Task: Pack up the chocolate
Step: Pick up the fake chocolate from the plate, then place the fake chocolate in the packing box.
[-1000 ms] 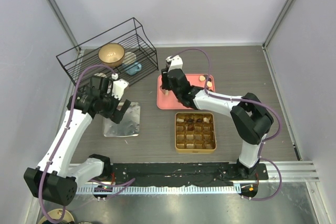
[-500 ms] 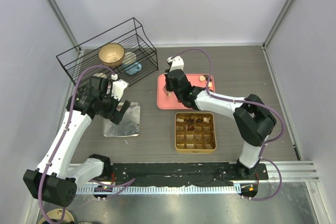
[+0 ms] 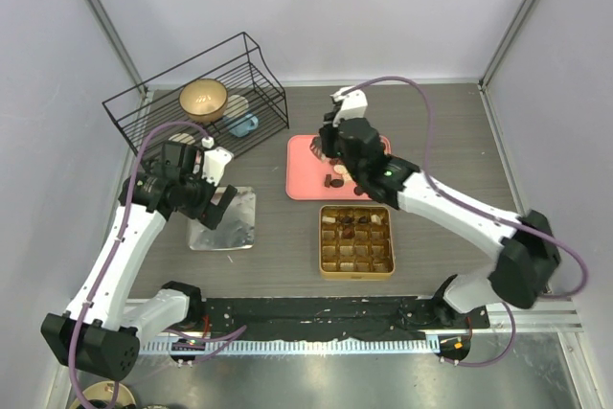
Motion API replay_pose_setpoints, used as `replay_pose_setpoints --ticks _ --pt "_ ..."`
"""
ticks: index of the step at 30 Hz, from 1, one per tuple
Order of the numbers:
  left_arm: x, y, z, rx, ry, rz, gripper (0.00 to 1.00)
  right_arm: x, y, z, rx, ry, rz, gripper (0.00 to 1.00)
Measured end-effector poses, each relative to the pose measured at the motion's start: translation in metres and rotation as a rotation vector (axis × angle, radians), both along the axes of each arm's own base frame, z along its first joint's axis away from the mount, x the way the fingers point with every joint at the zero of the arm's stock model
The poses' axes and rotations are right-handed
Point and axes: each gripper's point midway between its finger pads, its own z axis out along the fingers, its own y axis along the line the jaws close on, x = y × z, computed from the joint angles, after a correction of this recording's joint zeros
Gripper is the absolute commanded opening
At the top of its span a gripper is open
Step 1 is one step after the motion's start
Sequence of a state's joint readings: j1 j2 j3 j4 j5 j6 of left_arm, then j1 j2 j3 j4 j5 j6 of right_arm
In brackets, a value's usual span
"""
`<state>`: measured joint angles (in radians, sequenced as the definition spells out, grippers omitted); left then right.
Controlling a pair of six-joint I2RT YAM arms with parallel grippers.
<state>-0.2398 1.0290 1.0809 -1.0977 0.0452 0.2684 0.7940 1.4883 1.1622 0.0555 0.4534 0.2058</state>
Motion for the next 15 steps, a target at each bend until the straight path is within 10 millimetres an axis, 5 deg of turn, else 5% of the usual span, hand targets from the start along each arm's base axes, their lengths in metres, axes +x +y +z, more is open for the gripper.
replay_pose_setpoints --ticks 3,6,10,15 --pt "0.000 0.000 -0.001 0.000 0.004 0.000 1.00 -0.027 -0.030 0.031 0.030 -0.020 -0.016 0.19" --pt "0.001 0.000 -0.002 0.001 0.012 -0.001 1.00 -0.056 -0.060 0.042 0.049 -0.005 -0.036 0.19" --pt "0.001 -0.001 -0.005 0.002 0.026 -0.003 1.00 -0.091 -0.095 0.039 0.066 0.056 -0.065 0.18" --pt "0.003 -0.002 -0.004 -0.001 0.029 -0.004 1.00 -0.115 -0.115 0.021 0.046 0.149 -0.088 0.16"
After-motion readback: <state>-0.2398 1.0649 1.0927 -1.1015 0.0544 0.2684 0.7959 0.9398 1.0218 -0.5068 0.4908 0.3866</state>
